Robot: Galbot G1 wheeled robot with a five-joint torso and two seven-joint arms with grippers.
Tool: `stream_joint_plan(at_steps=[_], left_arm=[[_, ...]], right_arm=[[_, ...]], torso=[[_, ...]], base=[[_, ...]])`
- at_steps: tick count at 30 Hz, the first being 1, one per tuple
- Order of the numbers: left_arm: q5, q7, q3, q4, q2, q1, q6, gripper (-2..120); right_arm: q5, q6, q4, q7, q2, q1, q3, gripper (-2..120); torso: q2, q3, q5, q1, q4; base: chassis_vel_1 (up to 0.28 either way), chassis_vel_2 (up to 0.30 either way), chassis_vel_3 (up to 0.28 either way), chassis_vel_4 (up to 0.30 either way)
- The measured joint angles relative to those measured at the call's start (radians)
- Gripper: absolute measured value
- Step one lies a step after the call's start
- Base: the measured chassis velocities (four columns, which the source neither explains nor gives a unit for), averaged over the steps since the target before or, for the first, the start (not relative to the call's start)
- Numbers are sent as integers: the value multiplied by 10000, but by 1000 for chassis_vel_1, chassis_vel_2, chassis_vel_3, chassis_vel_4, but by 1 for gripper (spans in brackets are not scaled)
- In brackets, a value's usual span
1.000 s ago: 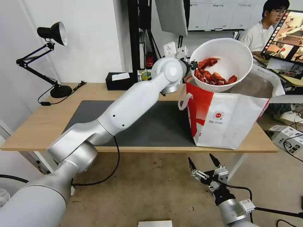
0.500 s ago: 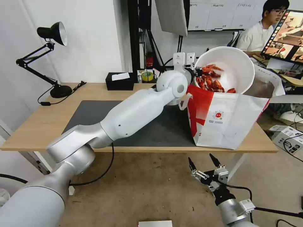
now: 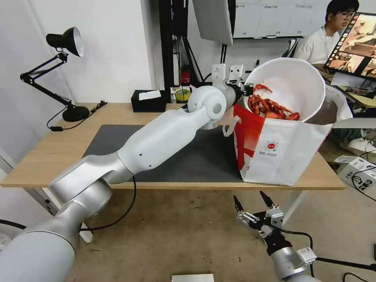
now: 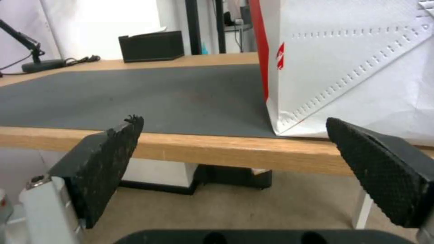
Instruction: Pick up the trash from the table and place it into the takeout bag.
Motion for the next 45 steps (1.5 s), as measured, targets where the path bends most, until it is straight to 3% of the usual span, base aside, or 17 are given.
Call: stream_joint_plan(at_steps=[6, 8, 10, 12, 14, 19, 22, 34, 45], left_arm=[[-317, 0, 20, -170, 28, 31, 363, 38], [-320, 0, 20, -172, 31, 31, 371, 38], [-498, -15, 8, -237, 112, 59, 493, 54], [-530, -19, -3, -255, 128, 68, 503, 57], [-614, -30, -15, -313, 187, 83, 521, 69], [-626, -40, -40, -368, 273, 100, 514, 81], [-621, 28, -54, -508, 435, 169, 296, 96], [-595, 143, -90, -1239, 1215, 304, 48, 100], [-221, 310, -962, -2850, 3189, 1591, -12, 100]], right_arm=[[0, 0, 0, 0, -1, 0, 0, 100], [0, 0, 0, 0, 0, 0, 0, 100], [0, 0, 0, 0, 0, 0, 0, 100], [0, 0, 0, 0, 0, 0, 0, 100], [0, 0, 0, 0, 0, 0, 0, 100], [0, 0, 0, 0, 0, 0, 0, 100], [0, 0, 0, 0, 0, 0, 0, 100], [0, 0, 0, 0, 0, 0, 0, 100], [0, 0, 0, 0, 0, 0, -1, 100]], torso=[[0, 0, 0, 0, -1], [0, 0, 0, 0, -1], [0, 0, 0, 0, 0], [0, 0, 0, 0, 0], [0, 0, 0, 0, 0], [0, 0, 0, 0, 0], [0, 0, 0, 0, 0], [0, 0, -1, 0, -1], [0, 0, -3, 0, 1]], base=[[0, 0, 0, 0], [0, 0, 0, 0], [0, 0, 0, 0], [0, 0, 0, 0], [0, 0, 0, 0], [0, 0, 0, 0], [0, 0, 0, 0], [0, 0, 0, 0], [0, 0, 0, 0]])
